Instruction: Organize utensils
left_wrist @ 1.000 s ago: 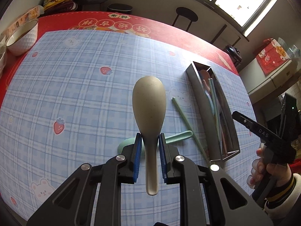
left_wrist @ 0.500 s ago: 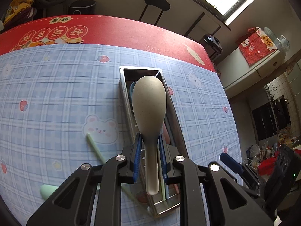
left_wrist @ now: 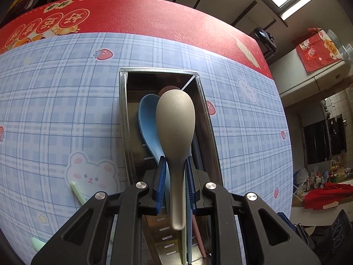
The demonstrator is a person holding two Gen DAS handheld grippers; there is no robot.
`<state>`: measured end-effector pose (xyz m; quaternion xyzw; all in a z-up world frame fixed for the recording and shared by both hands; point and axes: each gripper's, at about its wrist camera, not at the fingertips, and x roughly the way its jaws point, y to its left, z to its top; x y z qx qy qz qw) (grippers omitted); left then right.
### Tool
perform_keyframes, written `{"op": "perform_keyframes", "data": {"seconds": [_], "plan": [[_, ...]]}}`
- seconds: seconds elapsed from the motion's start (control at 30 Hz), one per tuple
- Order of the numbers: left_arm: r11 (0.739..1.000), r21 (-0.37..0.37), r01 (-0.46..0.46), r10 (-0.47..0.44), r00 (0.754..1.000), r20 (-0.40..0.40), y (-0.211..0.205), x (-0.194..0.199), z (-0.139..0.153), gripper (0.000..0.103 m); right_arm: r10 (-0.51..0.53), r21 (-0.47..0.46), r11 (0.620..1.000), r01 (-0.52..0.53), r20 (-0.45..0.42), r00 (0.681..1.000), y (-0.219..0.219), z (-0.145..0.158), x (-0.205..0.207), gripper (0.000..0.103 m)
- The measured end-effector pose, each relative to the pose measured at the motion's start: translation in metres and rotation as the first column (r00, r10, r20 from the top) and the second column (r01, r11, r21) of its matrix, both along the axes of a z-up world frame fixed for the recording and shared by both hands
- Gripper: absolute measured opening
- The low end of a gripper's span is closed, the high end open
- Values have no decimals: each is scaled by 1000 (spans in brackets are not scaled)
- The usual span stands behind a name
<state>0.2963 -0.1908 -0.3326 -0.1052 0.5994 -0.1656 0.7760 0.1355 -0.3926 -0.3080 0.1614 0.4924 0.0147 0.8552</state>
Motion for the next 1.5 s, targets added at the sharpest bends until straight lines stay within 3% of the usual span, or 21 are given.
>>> {"op": "perform_keyframes", "data": {"seconds": [0.13,0.23,0.57,0.77,0.97,1.17,1.5], "plan": [[999,20,34,-35,999,20,-6,6,4,18,5,2,1000,-5,-1,1000,5,0,1,53],[999,-13,43,-43,997,56,2,5,19,20,7,9,1000,-7,3,1000,10,2,1,53],[1000,-3,24,-23,982,187,83,-27,69,20,29,43,999,-30,24,999,37,12,5,53],[998,50,-26,18,986,167,146,-61,56,20,66,55,996,-67,25,997,61,13,6,53],[989,145,-7,-11,993,121,167,-100,28,20,96,54,994,-98,35,995,80,18,8,53],[991,87,-105,98,992,81,191,-127,15,20,131,50,990,-133,41,990,96,22,9,53],[986,85,-142,136,988,80,209,-144,11,20,181,42,982,-183,44,982,121,26,12,53]]}}
